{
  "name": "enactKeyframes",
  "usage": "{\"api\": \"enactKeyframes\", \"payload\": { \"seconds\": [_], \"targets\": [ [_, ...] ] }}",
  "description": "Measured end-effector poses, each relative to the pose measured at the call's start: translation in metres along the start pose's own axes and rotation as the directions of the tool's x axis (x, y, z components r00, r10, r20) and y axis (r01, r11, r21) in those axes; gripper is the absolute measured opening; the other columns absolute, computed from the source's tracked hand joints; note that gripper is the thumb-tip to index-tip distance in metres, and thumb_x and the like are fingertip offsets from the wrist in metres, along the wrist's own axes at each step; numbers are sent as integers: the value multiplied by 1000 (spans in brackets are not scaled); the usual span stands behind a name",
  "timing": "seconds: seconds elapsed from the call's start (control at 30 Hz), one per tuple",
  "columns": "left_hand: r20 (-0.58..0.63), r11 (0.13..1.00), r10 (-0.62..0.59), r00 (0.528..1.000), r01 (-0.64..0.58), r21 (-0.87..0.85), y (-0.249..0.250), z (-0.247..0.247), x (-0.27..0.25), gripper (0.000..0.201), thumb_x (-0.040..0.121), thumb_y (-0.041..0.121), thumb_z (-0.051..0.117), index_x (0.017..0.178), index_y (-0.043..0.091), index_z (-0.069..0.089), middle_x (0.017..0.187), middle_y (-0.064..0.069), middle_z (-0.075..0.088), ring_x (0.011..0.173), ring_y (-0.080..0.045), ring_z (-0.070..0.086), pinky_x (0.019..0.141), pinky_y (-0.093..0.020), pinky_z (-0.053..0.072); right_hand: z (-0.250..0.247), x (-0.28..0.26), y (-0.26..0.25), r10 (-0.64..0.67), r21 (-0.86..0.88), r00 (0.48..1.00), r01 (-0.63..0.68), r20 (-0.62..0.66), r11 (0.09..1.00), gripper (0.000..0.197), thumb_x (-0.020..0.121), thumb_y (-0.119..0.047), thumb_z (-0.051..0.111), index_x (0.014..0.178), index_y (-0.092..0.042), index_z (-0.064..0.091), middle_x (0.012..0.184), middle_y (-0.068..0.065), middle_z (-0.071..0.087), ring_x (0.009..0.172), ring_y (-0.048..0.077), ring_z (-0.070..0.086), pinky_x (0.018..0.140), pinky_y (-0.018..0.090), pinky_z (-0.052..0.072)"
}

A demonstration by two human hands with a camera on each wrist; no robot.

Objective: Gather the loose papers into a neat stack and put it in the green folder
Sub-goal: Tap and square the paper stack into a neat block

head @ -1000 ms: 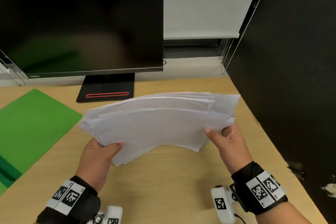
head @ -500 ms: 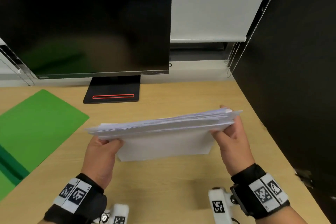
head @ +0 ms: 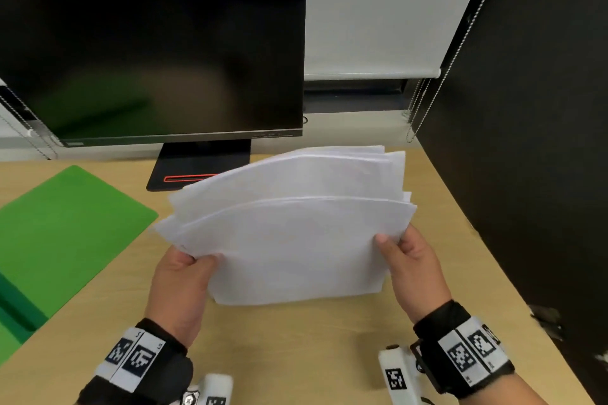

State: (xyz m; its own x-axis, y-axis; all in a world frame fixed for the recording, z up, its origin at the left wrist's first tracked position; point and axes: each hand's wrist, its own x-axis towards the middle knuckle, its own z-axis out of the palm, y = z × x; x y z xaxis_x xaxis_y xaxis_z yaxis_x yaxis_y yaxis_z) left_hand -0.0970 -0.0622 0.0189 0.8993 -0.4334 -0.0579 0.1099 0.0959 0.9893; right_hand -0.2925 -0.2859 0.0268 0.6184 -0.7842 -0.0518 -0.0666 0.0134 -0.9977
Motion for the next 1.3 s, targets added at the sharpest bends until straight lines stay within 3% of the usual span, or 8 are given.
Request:
{"api": "enactKeyframes", "payload": {
  "seconds": [0.13, 0.3, 0.47, 0.67, 0.8, 0.93, 1.17, 1.3],
  "targets": [
    [-11, 996, 85, 996, -85, 0, 14, 5, 5, 40, 89, -17, 51, 114, 7, 71, 111, -4, 77, 100, -14, 72, 81, -17, 56, -2, 3, -9, -80, 65, 996, 82, -29, 995, 28, 101, -2, 51, 114, -20, 68, 102, -21, 78, 95, -5, 70, 77, 10, 53],
    [39, 997, 59, 997, -57, -51, 22, 11, 8, 53, 87, -22, 46, 116, 15, 70, 111, 1, 77, 104, -14, 70, 85, -27, 55, 0, 2, 4, -15, 89, 999, 20, -47, 996, 29, 100, -1, 51, 116, -19, 69, 103, -15, 79, 95, -2, 70, 76, 13, 54],
    [83, 996, 13, 996, -6, -88, 16, 7, 13, 71, 67, -19, 43, 134, 5, 53, 126, -17, 66, 112, -25, 61, 92, -42, 48, -1, 0, 4, 3, 103, 999, 3, -51, 995, 44, 93, 12, 51, 114, -23, 66, 105, -10, 76, 98, 5, 69, 83, 24, 55],
    [38, 994, -68, 997, 71, -87, 7, 6, 7, 56, 63, -4, 50, 115, 7, 65, 106, -10, 72, 94, -16, 68, 82, -28, 55, 2, 1, -5, -23, 108, 999, 27, -32, 994, 52, 91, 14, 52, 126, -23, 59, 112, -10, 73, 104, 6, 67, 87, 24, 57],
    [44, 995, -62, 997, 65, -76, 12, 9, 7, 52, 78, -10, 52, 128, 2, 60, 113, -9, 70, 101, -19, 64, 90, -35, 48, 4, 2, -3, 12, 75, 1000, -11, -22, 997, 54, 92, 7, 54, 136, -25, 52, 125, -1, 68, 114, 12, 65, 98, 33, 53],
    [23, 995, -94, 995, 95, -39, 12, 8, 9, 63, 70, 1, 54, 131, 13, 58, 118, -9, 70, 106, -23, 61, 93, -43, 45, 6, 2, 1, 35, 33, 999, -34, -14, 999, 54, 93, 4, 54, 137, -27, 52, 125, -3, 67, 116, 12, 63, 98, 33, 51],
    [38, 999, -48, 998, 48, -5, 14, 12, 7, 64, 66, 0, 51, 130, 8, 58, 109, -3, 72, 97, -14, 65, 84, -33, 49, 7, 6, 5, 69, 55, 997, -67, -27, 996, 49, 93, 5, 55, 133, -23, 57, 125, 2, 69, 115, 14, 65, 93, 30, 52],
    [10, 998, -59, 998, 59, -6, 10, 12, 6, 63, 68, 0, 52, 130, 9, 60, 112, -3, 72, 100, -16, 64, 86, -33, 48, 10, 4, 1, 58, 48, 998, -56, -32, 997, 45, 94, 2, 56, 128, -27, 57, 122, -2, 69, 108, 5, 66, 98, 33, 53]
  ]
}}
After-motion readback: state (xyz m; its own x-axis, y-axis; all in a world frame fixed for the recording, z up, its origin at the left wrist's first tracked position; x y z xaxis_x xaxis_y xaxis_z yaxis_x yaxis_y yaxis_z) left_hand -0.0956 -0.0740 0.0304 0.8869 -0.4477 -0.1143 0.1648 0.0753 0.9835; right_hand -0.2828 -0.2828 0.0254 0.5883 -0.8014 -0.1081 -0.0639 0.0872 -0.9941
